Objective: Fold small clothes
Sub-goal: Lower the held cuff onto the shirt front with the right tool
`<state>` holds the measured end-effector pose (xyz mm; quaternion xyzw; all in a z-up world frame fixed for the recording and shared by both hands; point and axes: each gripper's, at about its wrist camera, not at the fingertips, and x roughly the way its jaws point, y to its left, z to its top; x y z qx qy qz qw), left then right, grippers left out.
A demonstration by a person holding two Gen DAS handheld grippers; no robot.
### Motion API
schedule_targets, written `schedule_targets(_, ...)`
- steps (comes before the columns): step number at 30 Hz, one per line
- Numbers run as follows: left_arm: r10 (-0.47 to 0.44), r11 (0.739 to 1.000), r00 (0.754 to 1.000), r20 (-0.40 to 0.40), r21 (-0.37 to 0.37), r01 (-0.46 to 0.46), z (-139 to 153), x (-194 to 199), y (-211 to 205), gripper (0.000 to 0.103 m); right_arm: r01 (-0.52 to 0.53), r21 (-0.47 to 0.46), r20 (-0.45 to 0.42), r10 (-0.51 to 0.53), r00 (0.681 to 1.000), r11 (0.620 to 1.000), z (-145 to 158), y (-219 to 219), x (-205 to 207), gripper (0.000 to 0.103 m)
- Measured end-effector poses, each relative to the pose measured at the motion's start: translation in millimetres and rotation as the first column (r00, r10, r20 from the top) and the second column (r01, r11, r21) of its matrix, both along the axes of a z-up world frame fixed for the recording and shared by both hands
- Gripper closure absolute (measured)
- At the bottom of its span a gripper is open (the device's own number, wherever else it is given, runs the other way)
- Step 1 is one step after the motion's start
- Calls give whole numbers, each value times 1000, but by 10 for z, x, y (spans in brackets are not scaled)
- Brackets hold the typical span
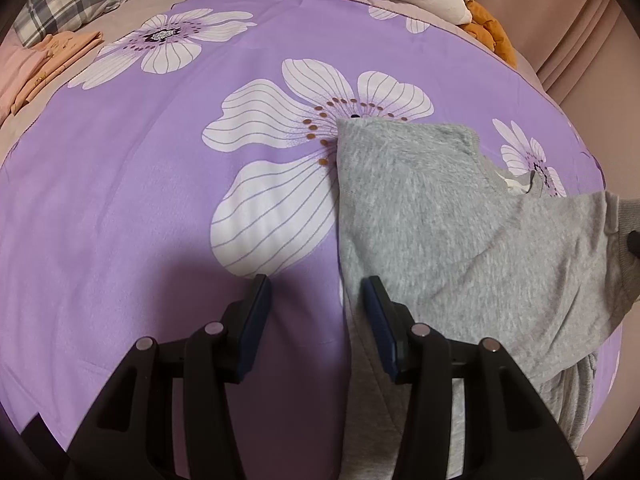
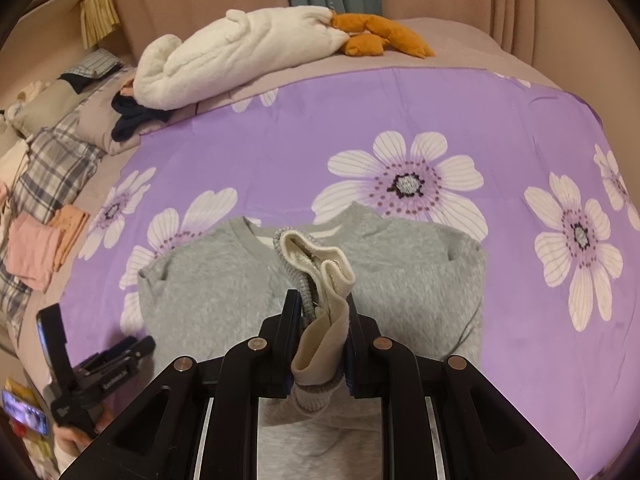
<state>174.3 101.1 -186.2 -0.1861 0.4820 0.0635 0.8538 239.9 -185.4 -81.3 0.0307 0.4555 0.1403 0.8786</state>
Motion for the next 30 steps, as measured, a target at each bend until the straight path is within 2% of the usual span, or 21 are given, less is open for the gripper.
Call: schedule_targets(30,-7,1000,1000,6,7,7,-8,-9,-1,54,50,0,-176,-49,983,999,-665,-220,122,84)
